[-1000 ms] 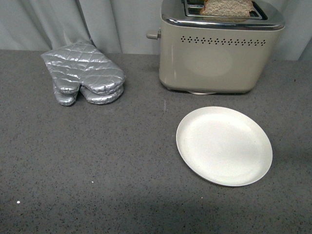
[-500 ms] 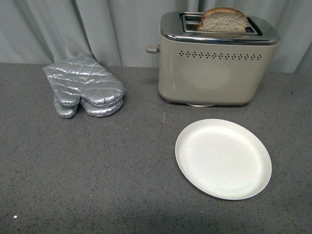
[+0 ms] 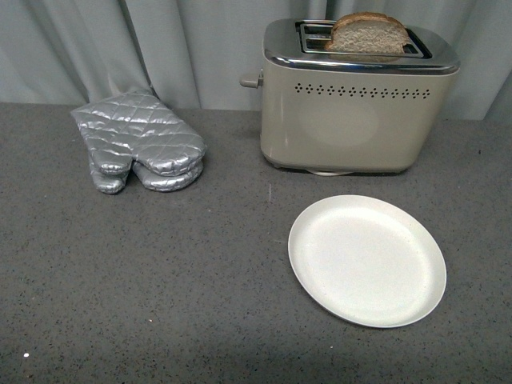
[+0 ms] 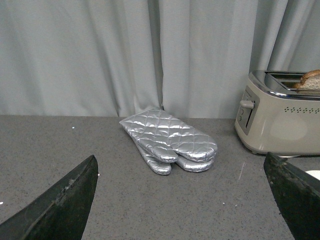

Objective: Put bread into toaster

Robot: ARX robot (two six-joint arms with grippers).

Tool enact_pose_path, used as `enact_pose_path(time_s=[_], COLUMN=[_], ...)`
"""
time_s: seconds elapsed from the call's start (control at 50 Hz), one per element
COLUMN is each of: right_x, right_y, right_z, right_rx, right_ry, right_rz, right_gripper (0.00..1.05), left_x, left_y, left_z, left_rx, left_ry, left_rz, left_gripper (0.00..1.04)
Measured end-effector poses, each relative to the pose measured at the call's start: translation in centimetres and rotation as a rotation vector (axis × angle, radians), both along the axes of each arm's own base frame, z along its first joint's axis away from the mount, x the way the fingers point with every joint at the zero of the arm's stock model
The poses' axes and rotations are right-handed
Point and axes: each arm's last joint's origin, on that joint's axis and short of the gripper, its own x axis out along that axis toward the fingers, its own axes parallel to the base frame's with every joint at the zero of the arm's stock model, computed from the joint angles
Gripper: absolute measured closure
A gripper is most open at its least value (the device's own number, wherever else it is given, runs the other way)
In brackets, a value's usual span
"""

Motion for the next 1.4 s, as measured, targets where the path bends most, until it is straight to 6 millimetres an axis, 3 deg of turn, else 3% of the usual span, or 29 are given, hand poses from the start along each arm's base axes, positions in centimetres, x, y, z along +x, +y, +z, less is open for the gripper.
enact_pose_path(time_s=[1.4], right_x=[-3.1], right_y=[0.0], right_z=[-0.2], right_rx=[0.0], right_ry=[-0.002], right_rz=[0.001], right_gripper=[1.04], left_x=[0.0], left_y=[0.0], left_z=[0.0], left_rx=[0.0], left_ry=[0.0], left_rz=[0.0], left_gripper=[0.07])
